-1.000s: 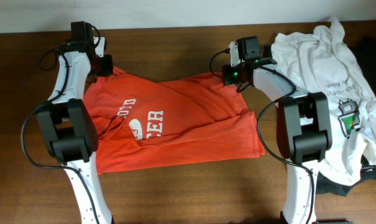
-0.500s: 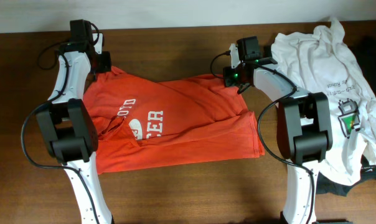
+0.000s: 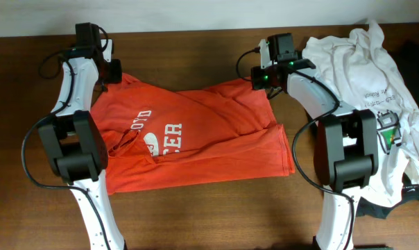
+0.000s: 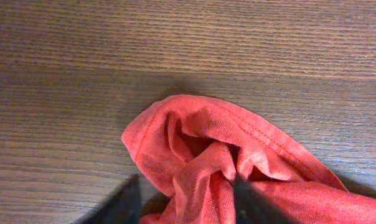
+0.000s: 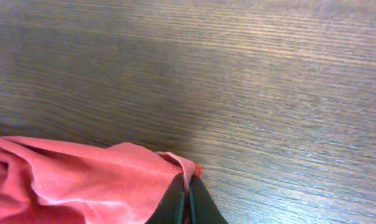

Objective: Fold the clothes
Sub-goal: 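Pinch the t-shirt's top corners with both grippers, then fold the top edge down toward the bottom with both grippers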

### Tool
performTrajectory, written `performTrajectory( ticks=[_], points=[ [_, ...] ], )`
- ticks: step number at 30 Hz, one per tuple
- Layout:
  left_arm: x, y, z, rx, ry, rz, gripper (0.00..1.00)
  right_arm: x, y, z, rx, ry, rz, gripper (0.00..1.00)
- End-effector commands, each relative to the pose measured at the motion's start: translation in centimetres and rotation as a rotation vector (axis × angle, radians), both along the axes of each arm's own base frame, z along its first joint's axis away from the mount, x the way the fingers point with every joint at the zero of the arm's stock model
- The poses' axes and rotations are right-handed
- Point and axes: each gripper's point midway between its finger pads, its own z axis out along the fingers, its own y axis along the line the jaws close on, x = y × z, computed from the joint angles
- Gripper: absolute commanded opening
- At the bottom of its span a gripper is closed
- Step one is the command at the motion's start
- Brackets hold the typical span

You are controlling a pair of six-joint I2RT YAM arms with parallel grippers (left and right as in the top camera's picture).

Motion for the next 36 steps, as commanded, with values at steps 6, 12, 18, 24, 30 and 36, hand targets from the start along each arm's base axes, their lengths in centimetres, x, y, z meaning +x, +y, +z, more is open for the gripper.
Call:
performTrajectory(
  ticks=[6,12,18,24,30,36],
  points=[
    [0.3,0.1,2.6,0.000,-0.048,0.001,0.48,0.7,-0.6,2.1,-0.008,-0.045,-0.024,0.04],
    [-0.1,-0.2,0.7,-0.016,-0.020,-0.004,0.40,0.7,-0.6,2.1,-0.009,-0.044,-0.024,0.04],
    [-0.1,-0.2,-0.6,-0.018,-0.003,-0.004,0.19,0.5,-0.7,2.0,-0.010,-0.037,-0.024,0.04],
    [-0.3,-0.3,-0.1,-0.019,0.006,-0.006,0.00,0.4,-0.7,2.0,-0.011,-0.030,-0.025,0.04],
    [-2.4,-0.5,5.0,-0.029,0.037,0.010,0.00,0.2,-2.5,2.8,-0.008,-0.025,-0.056,0.04],
    [-10.1,-1.3,9.8,-0.066,0.210,0.069,0.00,-2.3,-3.1,6.7,-0.013,-0.006,-0.062,0.04]
  ],
)
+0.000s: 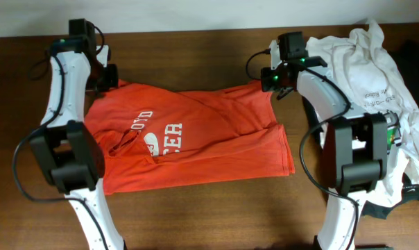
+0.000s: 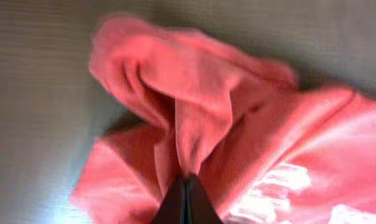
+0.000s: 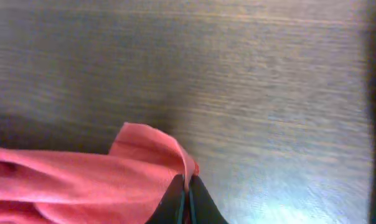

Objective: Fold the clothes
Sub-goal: 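Fold the top edge down toward the bottom with both grippers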

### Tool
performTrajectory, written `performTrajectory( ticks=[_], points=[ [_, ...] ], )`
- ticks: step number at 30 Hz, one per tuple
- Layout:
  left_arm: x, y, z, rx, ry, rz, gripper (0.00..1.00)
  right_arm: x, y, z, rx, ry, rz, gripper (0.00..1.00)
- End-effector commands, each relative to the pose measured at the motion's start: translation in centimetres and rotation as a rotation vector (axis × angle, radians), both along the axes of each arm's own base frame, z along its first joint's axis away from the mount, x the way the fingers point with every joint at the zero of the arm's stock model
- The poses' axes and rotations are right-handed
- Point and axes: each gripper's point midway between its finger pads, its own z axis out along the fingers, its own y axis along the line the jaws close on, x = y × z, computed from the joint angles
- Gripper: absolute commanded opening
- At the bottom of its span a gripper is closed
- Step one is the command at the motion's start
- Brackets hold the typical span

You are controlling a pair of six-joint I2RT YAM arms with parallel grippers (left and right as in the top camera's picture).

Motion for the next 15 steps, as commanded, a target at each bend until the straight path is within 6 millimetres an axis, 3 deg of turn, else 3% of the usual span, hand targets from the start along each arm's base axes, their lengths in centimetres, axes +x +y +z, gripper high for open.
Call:
performTrajectory(
  ticks=[1,6,11,15],
  points=[
    [-3.3,-0.3,5.1,-0.019,0.015,0.044,0.00,-0.9,-0.5,6.2,0.000,-0.071,-0.016,0.04],
    [-10.4,-1.2,6.7,-0.044,0.244,0.085,0.00,-6.3,-2.4,8.6,-0.081,0.054,-0.047,0.04],
    [-11.7,-2.4,7.3,-0.109,0.265,0.085,0.00,-11.2,-4.1,7.6,-0.170,0.240,-0.063,0.04],
    [-14.5,-1.8,7.7,-0.056,0.300,0.095,0.00,-14.2,-5.9,7.2,-0.255,0.360,-0.081,0.04]
  ],
)
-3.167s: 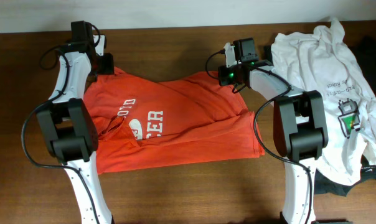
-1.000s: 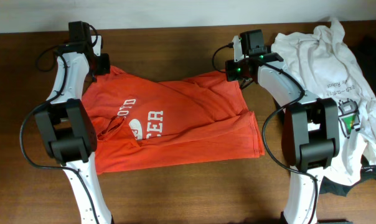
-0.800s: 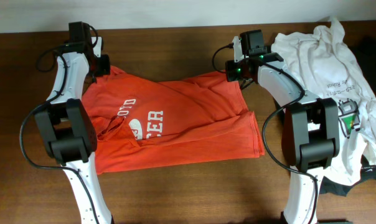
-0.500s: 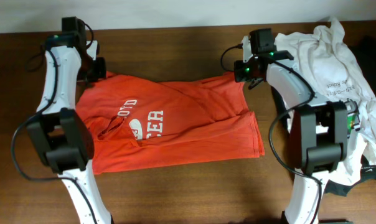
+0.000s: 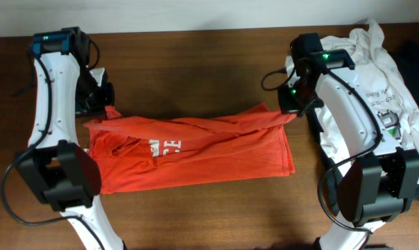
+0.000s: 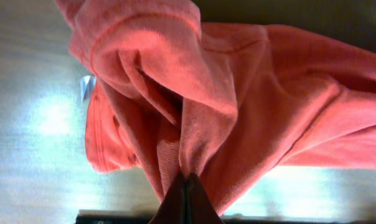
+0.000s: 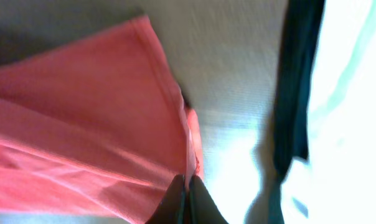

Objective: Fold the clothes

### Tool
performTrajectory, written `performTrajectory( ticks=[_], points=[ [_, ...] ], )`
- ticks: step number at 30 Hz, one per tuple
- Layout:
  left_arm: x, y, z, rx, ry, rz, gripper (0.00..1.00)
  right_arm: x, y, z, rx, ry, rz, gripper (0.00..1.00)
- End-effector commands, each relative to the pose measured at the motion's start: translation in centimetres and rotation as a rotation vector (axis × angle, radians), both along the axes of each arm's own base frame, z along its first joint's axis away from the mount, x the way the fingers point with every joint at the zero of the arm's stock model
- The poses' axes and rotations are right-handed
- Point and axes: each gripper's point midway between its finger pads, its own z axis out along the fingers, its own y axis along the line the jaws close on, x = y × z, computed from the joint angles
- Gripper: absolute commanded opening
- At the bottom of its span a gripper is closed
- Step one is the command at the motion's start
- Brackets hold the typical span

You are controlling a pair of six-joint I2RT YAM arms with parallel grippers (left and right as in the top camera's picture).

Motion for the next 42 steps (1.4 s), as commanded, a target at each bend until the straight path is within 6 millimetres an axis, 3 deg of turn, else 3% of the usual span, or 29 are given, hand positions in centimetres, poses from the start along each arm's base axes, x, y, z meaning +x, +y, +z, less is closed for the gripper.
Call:
performTrajectory(
  ticks=[1,7,11,19,25,26,27,29,31,32,33,39,42],
  points=[
    [-2.9,0.7,1.8,0.053,-0.004,0.023,0.00,-1.1,-2.2,0.8,-0.088,0.024,-0.030,0.04],
    [-7.8,1.2,1.2,0.107,0.084,0.026,0.00,-3.7,-3.0,0.7,-0.096,0.136,-0.044,0.04],
    [-10.6,1.6,0.4,0.149,0.147,0.062,0.00,-4.3,-2.9,0.7,-0.087,0.158,-0.043,0.04],
    [-13.0,2.0,-1.4,0.194,0.247,0.094,0.00,-4.9,-2.6,0.6,-0.071,0.185,-0.042,0.04],
    [-14.0,2.2,-1.8,0.213,0.290,0.107,0.00,-6.6,-2.7,-1.2,-0.078,0.253,-0.040,0.04],
    [-14.0,2.3,-2.0,0.219,0.289,0.108,0.14,-6.9,-2.8,-1.6,-0.079,0.268,-0.039,0.04],
    [-14.0,2.2,-2.0,0.219,0.289,0.108,0.16,-7.2,-2.8,-1.9,-0.080,0.278,-0.039,0.04],
    [-13.9,2.3,-2.1,0.220,0.283,0.108,0.29,-7.5,-2.8,-2.5,-0.082,0.290,-0.039,0.23],
    [-13.9,2.3,-2.0,0.223,0.283,0.108,0.36,-7.9,-2.9,-3.1,-0.084,0.302,-0.038,0.30],
    [-13.9,2.3,-2.1,0.223,0.282,0.107,0.46,-8.0,-2.9,-3.2,-0.084,0.307,-0.038,0.38],
    [-13.9,2.3,-2.1,0.223,0.282,0.107,0.50,-8.1,-2.9,-3.3,-0.085,0.310,-0.039,0.40],
    [-13.5,2.4,-2.2,0.223,0.267,0.110,0.50,-7.7,-3.0,-3.5,-0.086,0.292,-0.032,0.46],
    [-12.2,1.5,-2.8,0.168,0.210,0.123,0.50,-6.8,-2.9,-3.9,-0.064,0.256,-0.044,0.49]
  ],
)
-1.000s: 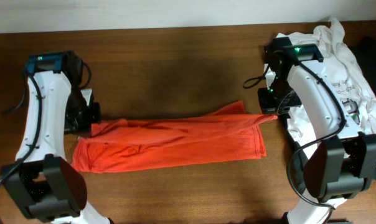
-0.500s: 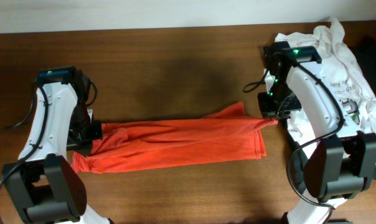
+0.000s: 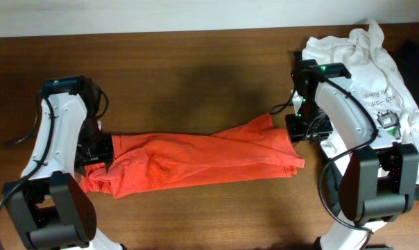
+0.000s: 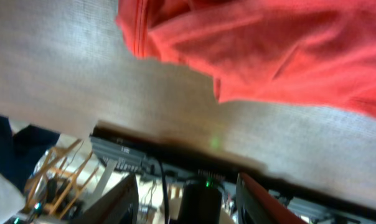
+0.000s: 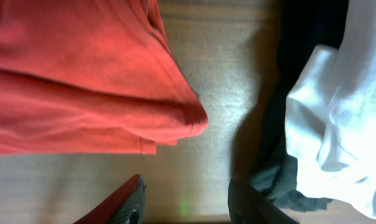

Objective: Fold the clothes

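The orange T-shirt [image 3: 195, 158] lies folded lengthwise into a long band across the table's front half, its print hidden. My left gripper [image 4: 187, 200] stands open at the band's left end, with the cloth [image 4: 263, 56] beyond its fingers. My right gripper [image 5: 187, 200] is open at the band's right end, where the layered corner [image 5: 113, 93] lies flat ahead of its fingers. Neither holds anything.
A heap of white clothes [image 3: 376, 62] with a dark garment under it sits at the right edge, close beside my right arm. The white cloth [image 5: 337, 124] and dark cloth [image 5: 281, 162] lie just right of the shirt's corner. Bare wood [image 3: 195, 76] stretches behind the shirt.
Both grippers have come toward the table's front and opened, letting go of the shirt's far edge. The shirt now lies doubled over into a narrow band.
The shirt first lay spread, with my right gripper shut on its far right corner and my left open around the far left one. Then both were shut on it. Then the far edge was lifted toward the front. Now it lies folded over and released.
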### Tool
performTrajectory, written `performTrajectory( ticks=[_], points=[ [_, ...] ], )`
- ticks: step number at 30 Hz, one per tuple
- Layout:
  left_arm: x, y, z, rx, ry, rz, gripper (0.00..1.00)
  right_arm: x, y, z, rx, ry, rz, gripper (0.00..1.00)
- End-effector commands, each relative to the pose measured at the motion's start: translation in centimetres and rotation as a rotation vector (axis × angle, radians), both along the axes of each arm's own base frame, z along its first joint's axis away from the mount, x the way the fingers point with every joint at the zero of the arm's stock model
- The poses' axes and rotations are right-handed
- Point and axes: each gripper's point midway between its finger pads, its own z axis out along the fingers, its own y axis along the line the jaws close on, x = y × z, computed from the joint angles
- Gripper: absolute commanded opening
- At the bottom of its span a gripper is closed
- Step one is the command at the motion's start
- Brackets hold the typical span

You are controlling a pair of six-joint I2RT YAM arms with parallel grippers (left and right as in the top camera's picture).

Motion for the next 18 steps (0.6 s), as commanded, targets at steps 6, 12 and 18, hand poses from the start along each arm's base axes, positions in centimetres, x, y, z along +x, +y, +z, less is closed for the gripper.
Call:
performTrajectory(
  ticks=[6,12,18],
  points=[
    [4.4,-4.9,-0.8,-0.298,-0.225,0.030,0.56,0.9,0.4,0.1,0.200,-0.048,-0.028,0.63],
    [4.2,-4.8,-2.4,-0.236,-0.207,-0.056,0.79,0.9,0.1,0.2,0.278,-0.051,-0.052,0.64],
    [4.3,-6.3,-5.8,-0.277,-0.235,-0.098,0.71,0.9,0.1,0.2,0.277,-0.051,-0.052,0.64]
  ],
)
